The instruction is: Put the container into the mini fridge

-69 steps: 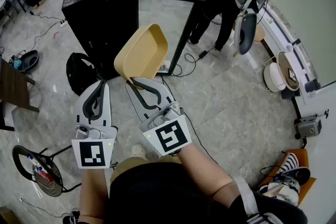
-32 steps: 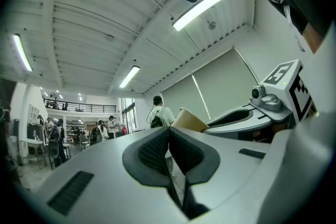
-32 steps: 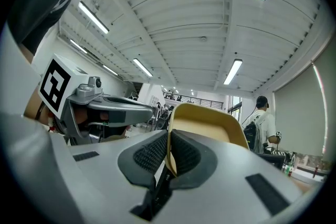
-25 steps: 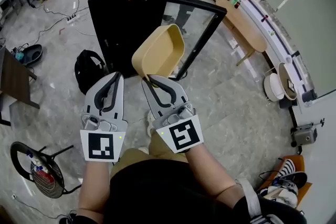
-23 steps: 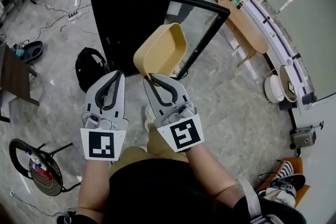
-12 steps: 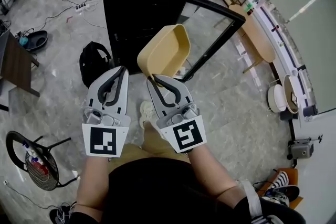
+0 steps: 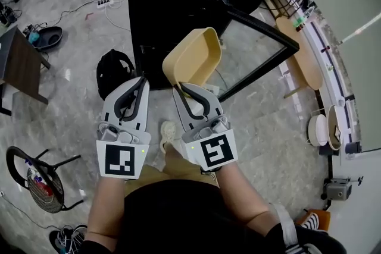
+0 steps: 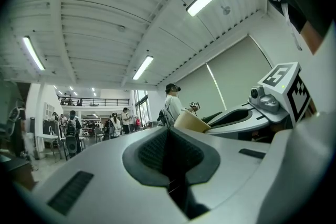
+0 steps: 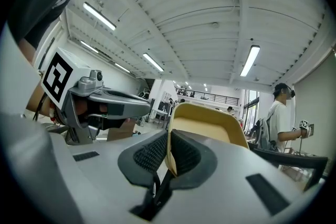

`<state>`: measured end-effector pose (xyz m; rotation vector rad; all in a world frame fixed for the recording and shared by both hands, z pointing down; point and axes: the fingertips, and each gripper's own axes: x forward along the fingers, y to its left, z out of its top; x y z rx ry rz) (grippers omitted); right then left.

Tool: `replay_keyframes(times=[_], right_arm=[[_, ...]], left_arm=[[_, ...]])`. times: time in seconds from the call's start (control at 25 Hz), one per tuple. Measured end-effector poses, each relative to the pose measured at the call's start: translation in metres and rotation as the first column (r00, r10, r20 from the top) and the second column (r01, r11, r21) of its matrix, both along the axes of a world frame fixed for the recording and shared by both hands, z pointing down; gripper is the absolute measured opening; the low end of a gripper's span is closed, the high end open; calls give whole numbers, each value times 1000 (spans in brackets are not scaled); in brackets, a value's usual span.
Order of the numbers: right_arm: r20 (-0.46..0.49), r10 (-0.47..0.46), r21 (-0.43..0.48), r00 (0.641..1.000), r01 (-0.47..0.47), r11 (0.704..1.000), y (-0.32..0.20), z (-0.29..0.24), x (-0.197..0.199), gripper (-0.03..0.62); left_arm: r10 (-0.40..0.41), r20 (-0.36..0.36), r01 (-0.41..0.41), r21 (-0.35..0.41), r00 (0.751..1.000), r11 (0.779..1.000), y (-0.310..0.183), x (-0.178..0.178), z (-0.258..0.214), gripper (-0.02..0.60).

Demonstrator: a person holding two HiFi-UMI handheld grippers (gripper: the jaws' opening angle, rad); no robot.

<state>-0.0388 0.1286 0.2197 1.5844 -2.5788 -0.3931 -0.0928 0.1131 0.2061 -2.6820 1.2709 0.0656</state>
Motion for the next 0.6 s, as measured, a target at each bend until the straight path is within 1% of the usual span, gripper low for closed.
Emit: replay_keyframes(times=[0.04,0.12,0.24,0.32,0.4,0.48,0.52,0.56,0.6], right_arm=[[-2,-5,-1,1000,5,1000,-10,0,2,46],[6,-14,-2,1000,14,1000,-31,1,5,46],[10,-21,-19,1000,21,1000,-63,7,13,46],[-11,-23,-40,1000,23,999,-84,16,20,46],[-16,-20,-56,1000,19,998,-104,23,29,46],[-9,-18,-68,1000,18,998,-123,27,38,46],[-6,-18,-74,1000,17,997,-131,30,41,46],[-4,-17,-81,1000,16,997,-138,32,44,46],[2,-15,-87,1000,15,996,-145,34,48,46]], left_arm=[[1,18,-1,7,1000,1000,-10,3,1,25],[13,109,-18,48,994,999,-29,8,3,25],[20,158,-29,56,987,998,-61,18,10,24],[25,197,-37,60,980,998,-83,26,18,25],[23,182,-30,37,983,999,-105,34,25,25],[17,119,-15,-17,993,1000,-123,41,32,24],[16,99,-12,-36,995,999,-132,44,35,23],[16,94,-12,-46,995,999,-139,47,38,25],[22,117,-18,-38,993,999,-146,51,40,25]])
